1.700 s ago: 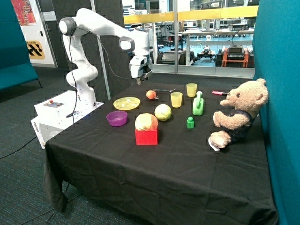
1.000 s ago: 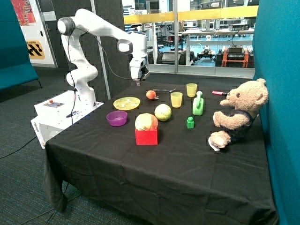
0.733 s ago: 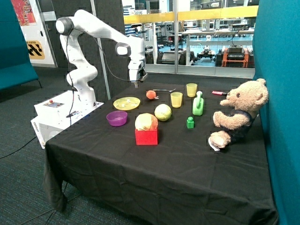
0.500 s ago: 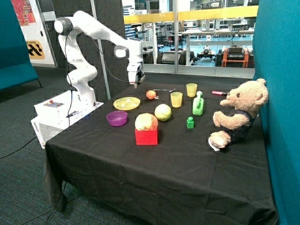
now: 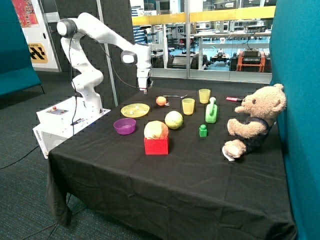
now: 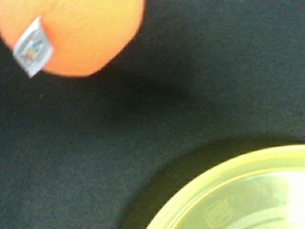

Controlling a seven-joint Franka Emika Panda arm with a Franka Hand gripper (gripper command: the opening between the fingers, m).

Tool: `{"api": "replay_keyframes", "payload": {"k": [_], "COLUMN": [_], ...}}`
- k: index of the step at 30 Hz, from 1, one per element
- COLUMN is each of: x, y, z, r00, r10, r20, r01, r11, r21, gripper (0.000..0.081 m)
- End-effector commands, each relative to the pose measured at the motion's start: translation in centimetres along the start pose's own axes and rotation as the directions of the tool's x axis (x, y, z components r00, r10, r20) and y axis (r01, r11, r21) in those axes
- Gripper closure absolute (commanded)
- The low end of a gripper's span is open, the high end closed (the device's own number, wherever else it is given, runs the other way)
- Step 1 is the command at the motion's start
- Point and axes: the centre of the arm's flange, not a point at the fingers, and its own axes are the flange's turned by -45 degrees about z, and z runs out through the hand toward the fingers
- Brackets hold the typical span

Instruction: Roll the dices in the bowl

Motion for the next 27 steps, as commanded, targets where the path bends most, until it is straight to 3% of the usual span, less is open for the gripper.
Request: {"api": "replay_keyframes", "payload": {"k": [1,7,11,19,21,23,27], "x": [-0.1,-0.1,-0.8,-2.4,-2.7,-2.9,-3.2], "y": [-0.8,-0.4,0.0,1.3,1.5,1.7,1.9], "z": [0.9,1.4,2.1,3.6,3.9,4.3,4.8], "r00": [0.993,0.976,0.965,0.963,0.963,0.963,0.963], "r10": [-0.121,-0.218,-0.264,-0.269,-0.27,-0.268,-0.269], "r20": [-0.0004,-0.0007,-0.0008,-0.0008,-0.0008,-0.0008,-0.0008], "r01": [0.121,0.218,0.264,0.269,0.27,0.268,0.269], "r11": [0.993,0.976,0.964,0.963,0.963,0.963,0.963], "r21": [0.0028,0.0027,0.0027,0.0027,0.0027,0.0027,0.0027], "gripper": [0.0509,0.0435,0.0435,0.0412,0.0464,0.0419,0.0426]}}
